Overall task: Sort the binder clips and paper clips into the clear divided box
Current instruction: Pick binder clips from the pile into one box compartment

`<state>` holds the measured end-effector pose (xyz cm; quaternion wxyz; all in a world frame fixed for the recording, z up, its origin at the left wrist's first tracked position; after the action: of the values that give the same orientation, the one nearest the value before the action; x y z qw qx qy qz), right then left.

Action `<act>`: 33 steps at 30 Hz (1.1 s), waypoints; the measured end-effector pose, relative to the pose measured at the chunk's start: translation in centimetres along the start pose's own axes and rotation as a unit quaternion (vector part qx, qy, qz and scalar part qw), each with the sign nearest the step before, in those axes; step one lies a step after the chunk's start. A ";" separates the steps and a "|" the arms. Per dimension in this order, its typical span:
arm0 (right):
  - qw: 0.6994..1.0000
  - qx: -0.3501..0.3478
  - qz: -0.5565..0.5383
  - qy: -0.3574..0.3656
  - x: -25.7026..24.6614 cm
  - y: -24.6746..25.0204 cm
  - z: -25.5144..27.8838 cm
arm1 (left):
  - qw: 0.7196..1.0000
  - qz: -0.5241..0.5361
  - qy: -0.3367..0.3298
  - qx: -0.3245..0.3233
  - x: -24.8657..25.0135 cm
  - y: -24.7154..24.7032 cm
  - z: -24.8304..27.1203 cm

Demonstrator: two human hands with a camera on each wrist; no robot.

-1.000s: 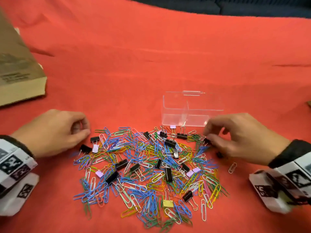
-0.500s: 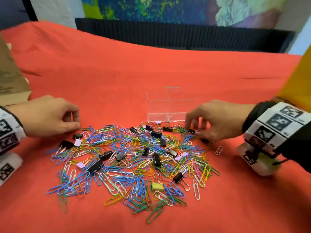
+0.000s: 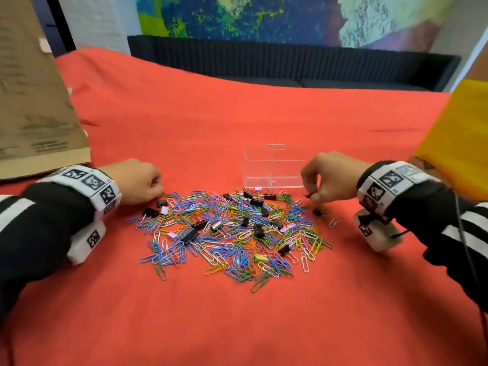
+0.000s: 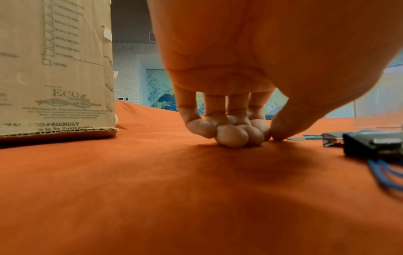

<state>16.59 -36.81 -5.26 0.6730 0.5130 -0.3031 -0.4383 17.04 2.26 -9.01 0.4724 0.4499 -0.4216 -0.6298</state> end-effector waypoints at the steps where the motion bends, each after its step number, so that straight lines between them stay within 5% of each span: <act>1: 1.000 0.012 -0.020 -0.004 0.2 0.7 0.5 | 1.000 0.000 -0.002 -0.001 -0.1 -0.1 -0.1; 9: 0.942 0.186 -0.275 0.059 -3.2 6.8 -0.6 | 1.000 0.016 -0.015 -0.002 -0.4 -0.1 -0.5; 17: 0.963 0.172 -0.205 -0.009 -6.0 5.5 -6.8 | 1.000 0.015 -0.023 -0.002 -0.5 -0.2 -0.5; 24: 0.970 0.208 -0.123 -0.008 -4.6 5.1 -4.7 | 0.999 -0.025 -0.029 -0.010 -0.1 -0.1 -0.3; 28: 0.993 0.060 -0.090 0.053 -2.6 4.4 -0.8 | 0.999 -0.034 -0.028 -0.013 -0.3 -0.1 -0.4; 33: 0.995 -0.094 0.001 0.020 -0.3 0.6 1.5 | 0.999 -0.029 -0.038 -0.004 -0.4 -0.3 -0.8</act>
<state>15.37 -37.10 -4.25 0.7243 0.4564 -0.2472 -0.4539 17.77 2.67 -9.42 0.4393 0.4363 -0.4233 -0.6614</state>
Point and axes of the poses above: each hand's wrist, its own z-axis away from the middle knuckle, its own y-axis out of the back of the hand, x = y × z, the point moved 1 cm from there along -z, towards the middle knuckle, and after that the axes turned 14 degrees about -x, right-handed, at the moved point
